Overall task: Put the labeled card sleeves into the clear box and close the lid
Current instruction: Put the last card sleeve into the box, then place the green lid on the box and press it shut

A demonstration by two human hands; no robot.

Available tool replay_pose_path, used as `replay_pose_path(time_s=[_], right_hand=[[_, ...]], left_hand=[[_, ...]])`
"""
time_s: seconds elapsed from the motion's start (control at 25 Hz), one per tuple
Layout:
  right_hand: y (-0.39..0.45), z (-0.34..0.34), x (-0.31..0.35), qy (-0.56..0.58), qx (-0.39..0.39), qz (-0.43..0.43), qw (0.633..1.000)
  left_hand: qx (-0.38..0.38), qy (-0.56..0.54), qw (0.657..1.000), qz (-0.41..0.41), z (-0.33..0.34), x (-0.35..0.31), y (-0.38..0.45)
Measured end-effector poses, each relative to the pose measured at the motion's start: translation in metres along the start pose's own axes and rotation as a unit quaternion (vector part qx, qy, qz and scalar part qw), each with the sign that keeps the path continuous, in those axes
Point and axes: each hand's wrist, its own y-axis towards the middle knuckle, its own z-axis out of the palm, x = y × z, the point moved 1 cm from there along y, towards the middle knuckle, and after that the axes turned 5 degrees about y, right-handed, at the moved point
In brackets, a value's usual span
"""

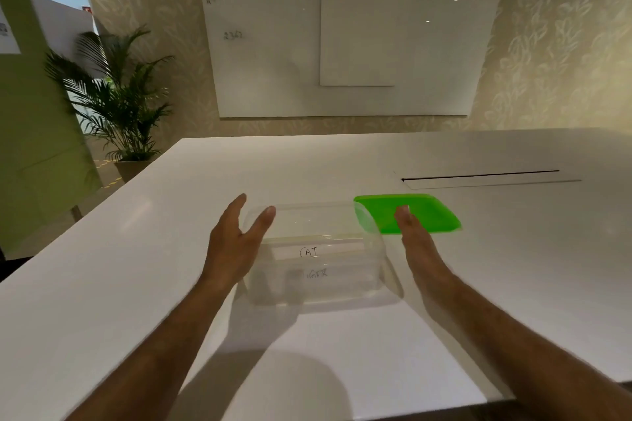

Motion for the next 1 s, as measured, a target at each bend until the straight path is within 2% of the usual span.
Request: replay_pose_path(time_s=[0.12,0.24,0.32,0.48,0.64,0.76,0.92,1.0], right_hand=[[0.018,-0.031,0.012,-0.222,0.001,-0.079,0.972],[0.039,-0.061,0.017,-0.420,0.038,-0.160,0.892],[0.051,-0.081,0.019,-0.485,0.044,-0.181,0.855],[0.068,-0.117,0.017,-0.552,0.027,-0.171,0.815],[0.084,-0.145,0.008,-0.577,0.004,-0.158,0.802],[0.096,-0.159,0.000,-0.580,0.000,-0.142,0.802],[0.112,-0.168,-0.016,-0.561,0.004,-0.109,0.821],[0.121,-0.169,-0.026,-0.518,0.012,-0.072,0.852]], left_hand=[[0.013,0.164,0.976,0.140,0.019,-0.035,0.009],[0.050,0.283,0.933,0.214,0.057,-0.067,0.018],[0.083,0.301,0.921,0.233,0.086,-0.086,0.023],[0.115,0.320,0.905,0.257,0.143,-0.113,0.030],[0.115,0.338,0.896,0.265,0.191,-0.135,0.036],[0.119,0.328,0.906,0.242,0.224,-0.150,0.038],[0.153,0.270,0.939,0.149,0.268,-0.153,0.033],[0.165,0.207,0.962,0.072,0.284,-0.148,0.035]])
